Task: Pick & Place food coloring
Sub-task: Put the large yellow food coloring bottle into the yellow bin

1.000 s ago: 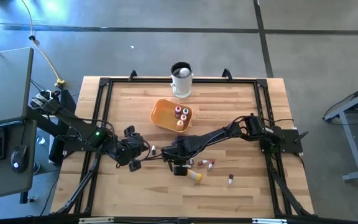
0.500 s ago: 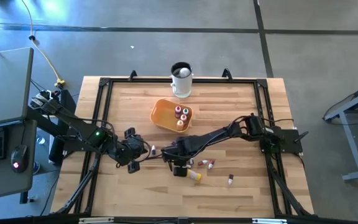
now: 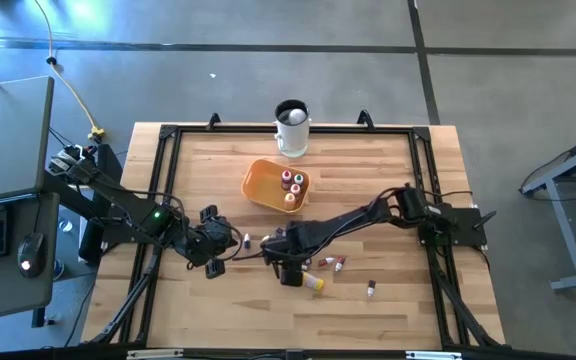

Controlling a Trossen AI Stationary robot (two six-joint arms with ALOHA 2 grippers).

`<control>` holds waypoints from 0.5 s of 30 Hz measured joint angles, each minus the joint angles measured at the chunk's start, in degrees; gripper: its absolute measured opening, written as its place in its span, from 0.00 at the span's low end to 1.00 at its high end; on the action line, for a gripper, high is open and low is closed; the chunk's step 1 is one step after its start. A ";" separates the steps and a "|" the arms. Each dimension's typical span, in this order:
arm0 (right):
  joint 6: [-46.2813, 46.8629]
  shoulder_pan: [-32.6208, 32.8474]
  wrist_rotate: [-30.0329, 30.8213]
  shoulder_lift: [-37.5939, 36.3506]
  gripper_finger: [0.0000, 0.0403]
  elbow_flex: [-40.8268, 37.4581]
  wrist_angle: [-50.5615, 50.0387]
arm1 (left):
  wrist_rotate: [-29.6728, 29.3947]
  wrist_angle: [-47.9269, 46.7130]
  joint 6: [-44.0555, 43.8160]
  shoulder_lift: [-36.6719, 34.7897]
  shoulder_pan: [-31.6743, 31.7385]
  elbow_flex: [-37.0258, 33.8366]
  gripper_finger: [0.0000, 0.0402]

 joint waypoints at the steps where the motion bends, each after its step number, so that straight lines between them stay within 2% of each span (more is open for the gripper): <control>1: 0.00 -0.06 -0.07 -0.33 0.41 -0.02 -0.11 | 0.02 0.02 0.00 0.00 0.00 0.00 0.00; 7: 0.61 -0.11 2.22 -3.80 0.49 0.01 -2.25 | 0.09 0.07 0.00 0.00 0.00 0.00 0.00; 12: 7.42 0.61 -3.18 -4.61 0.49 0.05 -4.58 | 0.14 0.31 0.00 0.00 0.00 0.00 0.00; 15: 11.73 1.92 -4.29 -4.60 0.49 -0.52 -4.92 | 0.13 0.35 -0.01 0.00 0.00 0.00 0.00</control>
